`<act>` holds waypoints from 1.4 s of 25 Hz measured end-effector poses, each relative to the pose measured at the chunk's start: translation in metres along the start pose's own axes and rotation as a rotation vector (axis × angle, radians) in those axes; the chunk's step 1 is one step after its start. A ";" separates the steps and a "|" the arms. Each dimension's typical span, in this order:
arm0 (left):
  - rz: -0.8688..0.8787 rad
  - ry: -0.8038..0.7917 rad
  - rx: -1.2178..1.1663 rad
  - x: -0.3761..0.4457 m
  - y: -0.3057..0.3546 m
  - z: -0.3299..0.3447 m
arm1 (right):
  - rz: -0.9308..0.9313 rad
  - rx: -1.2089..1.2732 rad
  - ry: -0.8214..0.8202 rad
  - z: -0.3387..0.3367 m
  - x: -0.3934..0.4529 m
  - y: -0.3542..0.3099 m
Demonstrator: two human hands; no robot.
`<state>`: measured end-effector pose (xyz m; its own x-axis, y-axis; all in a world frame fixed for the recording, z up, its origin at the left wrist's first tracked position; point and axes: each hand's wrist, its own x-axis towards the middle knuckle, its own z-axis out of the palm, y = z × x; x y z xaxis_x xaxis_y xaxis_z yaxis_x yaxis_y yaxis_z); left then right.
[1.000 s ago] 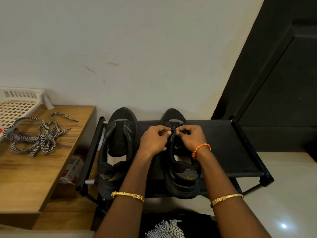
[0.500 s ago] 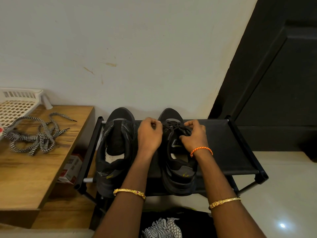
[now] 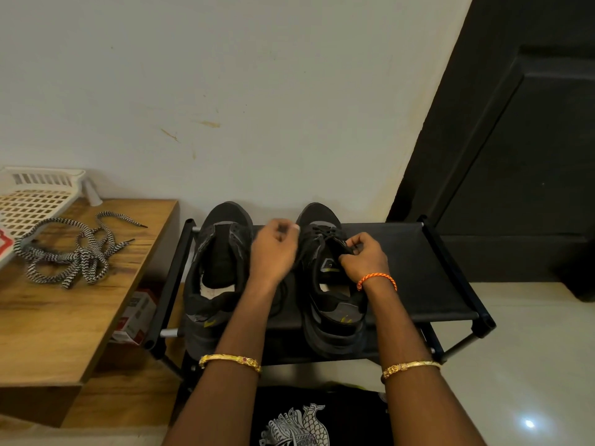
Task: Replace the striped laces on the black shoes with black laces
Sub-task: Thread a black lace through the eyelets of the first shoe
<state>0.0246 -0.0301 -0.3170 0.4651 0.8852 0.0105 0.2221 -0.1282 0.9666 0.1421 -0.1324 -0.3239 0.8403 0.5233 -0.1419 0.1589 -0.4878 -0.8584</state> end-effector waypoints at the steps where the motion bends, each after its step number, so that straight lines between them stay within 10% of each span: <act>1: 0.035 -0.074 0.132 -0.003 -0.003 0.009 | -0.002 0.001 0.001 0.001 0.000 0.000; 7: 0.048 0.042 0.224 -0.003 0.000 0.030 | -0.016 -0.013 0.009 0.003 0.003 0.002; 12: -0.097 0.025 -0.187 -0.006 0.014 0.024 | -0.021 -0.009 0.016 0.002 0.004 0.004; 18: 0.139 0.082 -0.674 -0.002 0.048 0.005 | -0.019 -0.005 -0.009 0.002 0.005 0.004; 25: 0.016 -0.146 0.413 0.000 0.008 0.016 | -0.031 -0.018 0.010 0.002 0.004 0.003; 35: 0.009 -0.048 -0.087 0.001 0.036 0.014 | -0.032 -0.052 -0.009 0.002 0.006 0.002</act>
<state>0.0453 -0.0400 -0.2857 0.5075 0.8616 0.0092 0.1436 -0.0951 0.9851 0.1470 -0.1289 -0.3271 0.8295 0.5456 -0.1197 0.2125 -0.5064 -0.8357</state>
